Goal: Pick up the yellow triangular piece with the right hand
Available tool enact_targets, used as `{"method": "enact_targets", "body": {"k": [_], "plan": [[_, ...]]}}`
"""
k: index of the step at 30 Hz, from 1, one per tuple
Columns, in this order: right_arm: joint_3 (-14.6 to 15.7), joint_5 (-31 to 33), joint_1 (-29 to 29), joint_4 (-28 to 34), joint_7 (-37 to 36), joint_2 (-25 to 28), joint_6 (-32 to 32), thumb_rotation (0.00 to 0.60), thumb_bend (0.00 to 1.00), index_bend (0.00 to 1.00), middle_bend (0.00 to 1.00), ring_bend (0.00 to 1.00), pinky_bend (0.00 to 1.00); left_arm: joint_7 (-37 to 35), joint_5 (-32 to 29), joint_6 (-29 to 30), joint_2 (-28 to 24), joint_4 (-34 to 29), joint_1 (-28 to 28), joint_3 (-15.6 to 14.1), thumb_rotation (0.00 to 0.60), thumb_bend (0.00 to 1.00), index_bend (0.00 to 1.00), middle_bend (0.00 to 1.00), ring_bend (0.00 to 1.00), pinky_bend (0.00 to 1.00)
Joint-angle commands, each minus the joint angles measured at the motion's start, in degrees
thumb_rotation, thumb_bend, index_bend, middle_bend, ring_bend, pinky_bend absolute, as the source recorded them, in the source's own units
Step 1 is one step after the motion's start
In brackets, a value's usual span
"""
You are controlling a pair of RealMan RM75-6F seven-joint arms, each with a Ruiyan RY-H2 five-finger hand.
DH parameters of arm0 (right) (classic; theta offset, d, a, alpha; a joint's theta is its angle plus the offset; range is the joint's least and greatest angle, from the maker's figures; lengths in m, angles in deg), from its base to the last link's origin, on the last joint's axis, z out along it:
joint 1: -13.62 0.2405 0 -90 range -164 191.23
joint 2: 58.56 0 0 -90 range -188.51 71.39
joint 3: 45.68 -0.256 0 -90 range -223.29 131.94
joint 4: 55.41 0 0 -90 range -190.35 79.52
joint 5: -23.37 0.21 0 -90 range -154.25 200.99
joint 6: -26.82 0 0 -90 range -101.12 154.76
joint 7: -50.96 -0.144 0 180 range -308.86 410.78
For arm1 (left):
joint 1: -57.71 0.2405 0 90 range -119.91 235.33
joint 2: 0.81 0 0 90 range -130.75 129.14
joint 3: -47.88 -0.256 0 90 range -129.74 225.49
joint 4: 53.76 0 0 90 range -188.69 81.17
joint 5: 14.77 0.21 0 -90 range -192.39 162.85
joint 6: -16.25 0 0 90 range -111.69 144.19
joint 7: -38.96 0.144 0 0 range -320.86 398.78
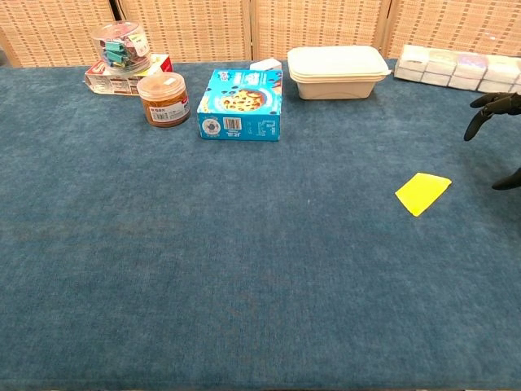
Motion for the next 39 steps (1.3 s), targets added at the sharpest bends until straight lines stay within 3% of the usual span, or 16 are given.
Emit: {"method": "enact_targets", "body": {"k": [1,9,15,22,39], "plan": [[-1.52,12.03,3.28,1.93,8.2,-2.71,1.78,0.6,0.11,0.33,0.0,0.0,0.0,-0.1,-0.2,-0.16,-0.06,0.02,-0.09,0.06,0.6,0.0,0.0,0.0,0.0,0.0],[-2.13,22.93,7.0,1.86,16.06,-8.1,8.05,0.6,0.23,0.37,0.0,0.0,0.0,-0.42,-0.06,-0.33,-0.2,0.18,-0.23,0.0,0.6,0.0,0.0,0.0,0.0,0.0],[-2.68,27.21,8.48,2.67,19.83,-11.67,13.7,0.6,0.34,0.38,0.0,0.0,0.0,-0.93,-0.21,-0.43,-0.25,0.37,-0.26,0.03,0.6,0.0,0.0,0.0,0.0,0.0],[-3.55,33.62,10.09,3.62,25.41,-13.21,17.81,0.6,0.36,0.39,0.0,0.0,0.0,-1.21,-0.21,-0.35,-0.4,0.55,-0.26,0.06,0.6,0.0,0.0,0.0,0.0,0.0],[-4.11,40.81,12.41,1.3,30.78,-15.54,18.4,0.6,0.37,0.39,0.0,0.0,0.0,-0.82,-0.13,-0.36,-0.3,0.54,-0.36,-0.1,0.6,0.0,0.0,0.0,0.0,0.0]]}}
